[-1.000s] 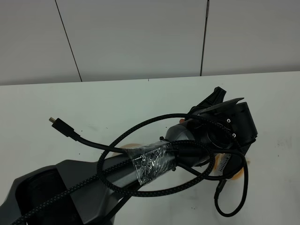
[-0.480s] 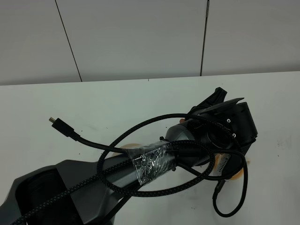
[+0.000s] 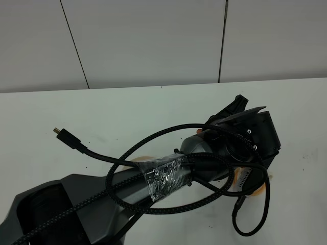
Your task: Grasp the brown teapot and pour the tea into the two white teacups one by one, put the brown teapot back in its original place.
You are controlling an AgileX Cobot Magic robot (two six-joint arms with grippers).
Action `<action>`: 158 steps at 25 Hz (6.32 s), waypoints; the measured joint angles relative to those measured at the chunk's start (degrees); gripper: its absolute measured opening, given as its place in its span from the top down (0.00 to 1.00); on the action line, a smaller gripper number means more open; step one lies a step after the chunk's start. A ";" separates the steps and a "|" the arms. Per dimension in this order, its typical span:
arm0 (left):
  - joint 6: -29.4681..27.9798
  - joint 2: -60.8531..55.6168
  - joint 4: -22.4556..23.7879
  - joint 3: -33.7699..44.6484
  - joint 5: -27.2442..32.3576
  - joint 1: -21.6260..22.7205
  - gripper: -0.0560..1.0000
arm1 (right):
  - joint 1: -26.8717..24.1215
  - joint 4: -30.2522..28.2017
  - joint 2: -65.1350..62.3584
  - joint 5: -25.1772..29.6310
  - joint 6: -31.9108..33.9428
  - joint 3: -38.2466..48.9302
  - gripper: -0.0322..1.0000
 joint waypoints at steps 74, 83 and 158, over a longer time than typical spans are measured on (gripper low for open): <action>1.83 0.82 2.98 0.00 -4.33 -0.73 0.79 | 0.00 0.00 0.00 0.00 -0.05 0.00 0.71; 4.35 0.82 3.04 0.00 -4.80 -0.73 0.79 | 0.00 0.00 0.00 0.00 -0.05 0.00 0.71; 11.96 0.82 6.27 0.00 -8.95 -0.73 0.79 | 0.00 0.00 0.00 0.00 0.00 0.00 0.71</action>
